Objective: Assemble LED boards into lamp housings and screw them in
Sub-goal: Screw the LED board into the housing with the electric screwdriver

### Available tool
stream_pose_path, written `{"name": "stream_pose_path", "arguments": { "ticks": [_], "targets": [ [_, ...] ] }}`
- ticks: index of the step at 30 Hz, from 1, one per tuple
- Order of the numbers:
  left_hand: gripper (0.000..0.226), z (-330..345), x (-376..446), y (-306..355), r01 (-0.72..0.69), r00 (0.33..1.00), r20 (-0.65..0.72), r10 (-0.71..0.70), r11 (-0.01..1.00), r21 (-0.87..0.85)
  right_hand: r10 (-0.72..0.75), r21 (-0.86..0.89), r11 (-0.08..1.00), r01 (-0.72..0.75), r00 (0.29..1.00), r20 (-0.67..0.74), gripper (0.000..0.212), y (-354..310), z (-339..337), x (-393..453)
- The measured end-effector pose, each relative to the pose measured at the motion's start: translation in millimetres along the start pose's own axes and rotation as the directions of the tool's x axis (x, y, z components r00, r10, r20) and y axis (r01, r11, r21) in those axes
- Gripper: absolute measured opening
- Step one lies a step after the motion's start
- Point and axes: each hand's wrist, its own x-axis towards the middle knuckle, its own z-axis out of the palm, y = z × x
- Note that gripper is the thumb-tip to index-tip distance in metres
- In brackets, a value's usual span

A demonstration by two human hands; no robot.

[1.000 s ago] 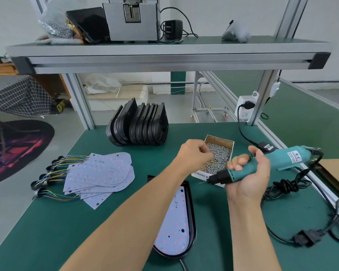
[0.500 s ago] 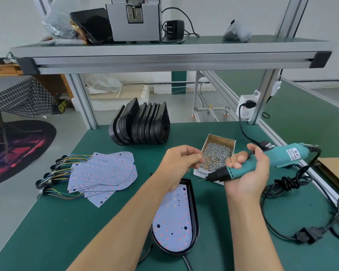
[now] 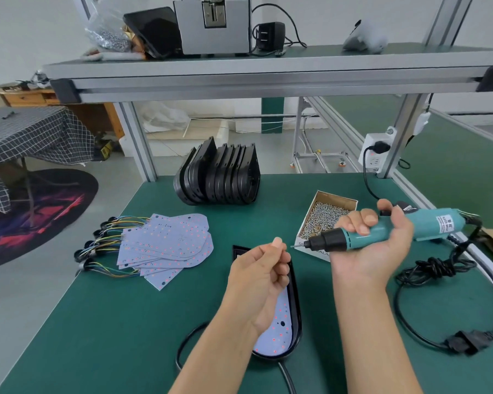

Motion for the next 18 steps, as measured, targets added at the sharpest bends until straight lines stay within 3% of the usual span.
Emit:
{"name": "stream_pose_path", "arguments": {
  "ticks": [12,18],
  "targets": [
    [0.019,7.8,-3.6,-6.0,0.024,0.999,-0.027,-0.025,0.999,-0.023,-0.002,-0.043,0.999,0.003,1.0,0.02,0.02,2.4,-0.2,-1.7],
    [0.019,10.2,-6.9,-6.3,-0.029,0.997,-0.074,0.032,0.999,0.041,-0.008,-0.056,0.998,0.009,1.0,0.028,0.02,2.5,-1.4,-2.9]
  ]
}}
